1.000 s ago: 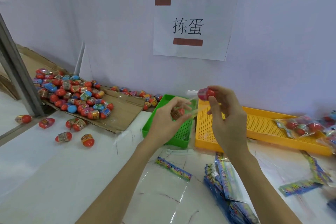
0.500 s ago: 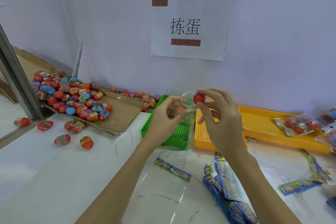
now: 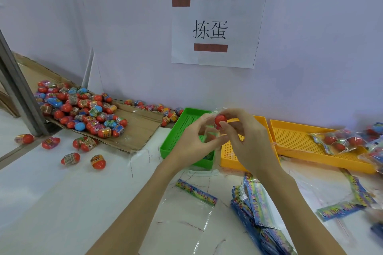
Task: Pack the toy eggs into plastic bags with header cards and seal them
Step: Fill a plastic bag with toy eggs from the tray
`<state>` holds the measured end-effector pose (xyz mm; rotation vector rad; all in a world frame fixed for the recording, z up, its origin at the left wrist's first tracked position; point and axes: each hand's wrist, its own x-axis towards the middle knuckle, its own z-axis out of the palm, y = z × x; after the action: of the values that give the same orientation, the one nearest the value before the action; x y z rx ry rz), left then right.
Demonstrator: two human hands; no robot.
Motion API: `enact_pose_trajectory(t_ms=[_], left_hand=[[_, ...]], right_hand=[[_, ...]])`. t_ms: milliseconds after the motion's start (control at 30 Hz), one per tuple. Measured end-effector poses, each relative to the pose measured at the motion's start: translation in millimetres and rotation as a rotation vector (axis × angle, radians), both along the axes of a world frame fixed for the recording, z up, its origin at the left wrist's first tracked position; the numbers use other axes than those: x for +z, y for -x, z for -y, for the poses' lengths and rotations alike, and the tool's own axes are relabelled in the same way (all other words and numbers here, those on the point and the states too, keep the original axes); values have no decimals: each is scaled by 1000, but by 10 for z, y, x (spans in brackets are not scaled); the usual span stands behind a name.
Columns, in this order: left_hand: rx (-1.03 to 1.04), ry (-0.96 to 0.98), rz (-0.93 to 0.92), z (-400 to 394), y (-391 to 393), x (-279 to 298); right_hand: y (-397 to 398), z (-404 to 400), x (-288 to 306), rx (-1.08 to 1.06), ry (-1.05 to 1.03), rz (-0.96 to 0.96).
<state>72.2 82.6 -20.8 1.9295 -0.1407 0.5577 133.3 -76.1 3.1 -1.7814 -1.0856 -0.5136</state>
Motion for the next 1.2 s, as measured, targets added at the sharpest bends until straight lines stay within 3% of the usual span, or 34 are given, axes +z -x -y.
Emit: enact_pose_trajectory(t_ms=[100,167,267,433,667,900,1000,1133,1200], left_hand=[[-71,140,39,8,17,20],[-7,174,99,32,24,44],[173,53,216,72,12,46],[192,-97,309,100,5,47],[177,-252,327,93,-41,-29],[160,-88,245,123,10,70],[13,38,43,-3,24,101],[19,-240,-41,-163,28,19],[36,-209,-15,-139,-8,-19]], right_hand=[[10,-3,4,8,8,36],[8,-6,9,23,16,37],[26,-4,-1,25,55,55],[40,16,-29,-216,219,172],[70,-41,-96,-252,408,170],[55,-58,-119,-174,471,147],[1,-26,-78,-152,229,-37],[-65,43,-4,-26,-75,-407],[-92,67,4,64,-146,-599]])
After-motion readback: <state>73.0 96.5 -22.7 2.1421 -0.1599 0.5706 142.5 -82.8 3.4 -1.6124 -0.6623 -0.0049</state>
